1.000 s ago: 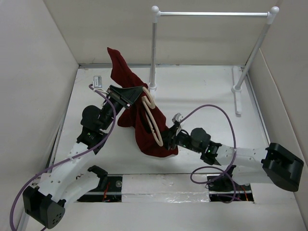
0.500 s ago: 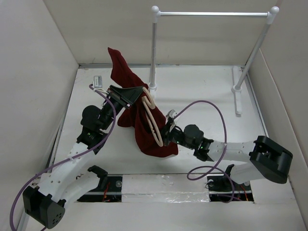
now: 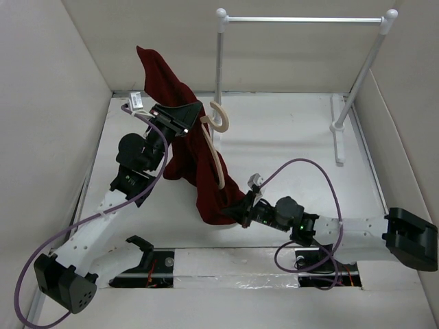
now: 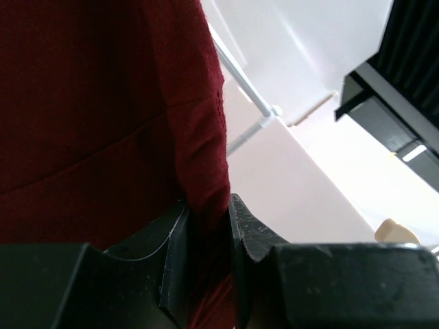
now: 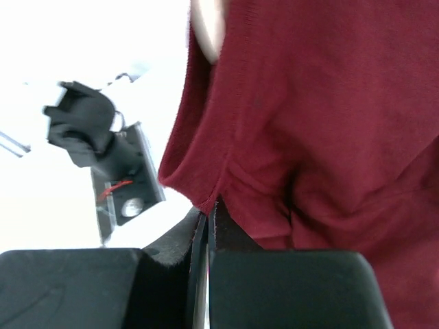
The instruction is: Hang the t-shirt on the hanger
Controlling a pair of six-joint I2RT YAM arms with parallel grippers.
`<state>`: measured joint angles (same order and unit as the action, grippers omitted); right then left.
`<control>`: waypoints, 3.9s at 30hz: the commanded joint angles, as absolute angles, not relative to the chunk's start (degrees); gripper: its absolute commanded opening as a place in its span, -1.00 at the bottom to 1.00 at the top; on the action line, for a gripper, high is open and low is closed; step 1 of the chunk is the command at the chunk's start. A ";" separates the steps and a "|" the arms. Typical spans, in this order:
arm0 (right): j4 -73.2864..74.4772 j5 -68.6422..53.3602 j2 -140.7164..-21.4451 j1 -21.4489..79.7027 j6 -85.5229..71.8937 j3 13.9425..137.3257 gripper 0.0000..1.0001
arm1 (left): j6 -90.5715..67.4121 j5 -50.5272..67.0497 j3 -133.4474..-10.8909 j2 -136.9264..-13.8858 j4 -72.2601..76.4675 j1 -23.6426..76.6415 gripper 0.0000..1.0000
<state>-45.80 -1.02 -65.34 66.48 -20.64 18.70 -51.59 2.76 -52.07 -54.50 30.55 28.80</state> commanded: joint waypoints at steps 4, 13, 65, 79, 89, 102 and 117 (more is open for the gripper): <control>-28.24 8.69 -51.81 71.54 -23.56 17.58 -1.00 | -44.39 -2.64 -55.55 -53.88 38.06 28.30 -1.00; -6.80 13.11 -42.44 71.54 -18.73 33.37 -1.00 | -51.23 3.77 -43.61 -53.87 43.06 28.30 -1.00; -7.29 29.87 -73.04 76.46 -25.40 50.19 -0.40 | -66.18 17.75 -16.61 -48.78 50.45 26.63 -1.00; -26.18 35.59 -73.12 76.46 -25.84 42.27 -0.44 | -69.43 17.14 -15.56 -47.11 52.20 26.63 -1.00; -29.88 41.83 -76.81 78.04 -23.91 44.02 -0.40 | -72.33 17.84 -14.50 -46.76 54.50 26.63 -1.00; -26.46 47.99 -76.91 79.72 -22.76 44.91 -1.00 | -64.99 18.02 -19.14 -46.06 47.04 26.63 -0.85; -18.81 45.53 -69.79 79.72 -23.47 43.77 -1.00 | -49.14 -11.32 -29.35 -36.91 24.69 26.63 0.77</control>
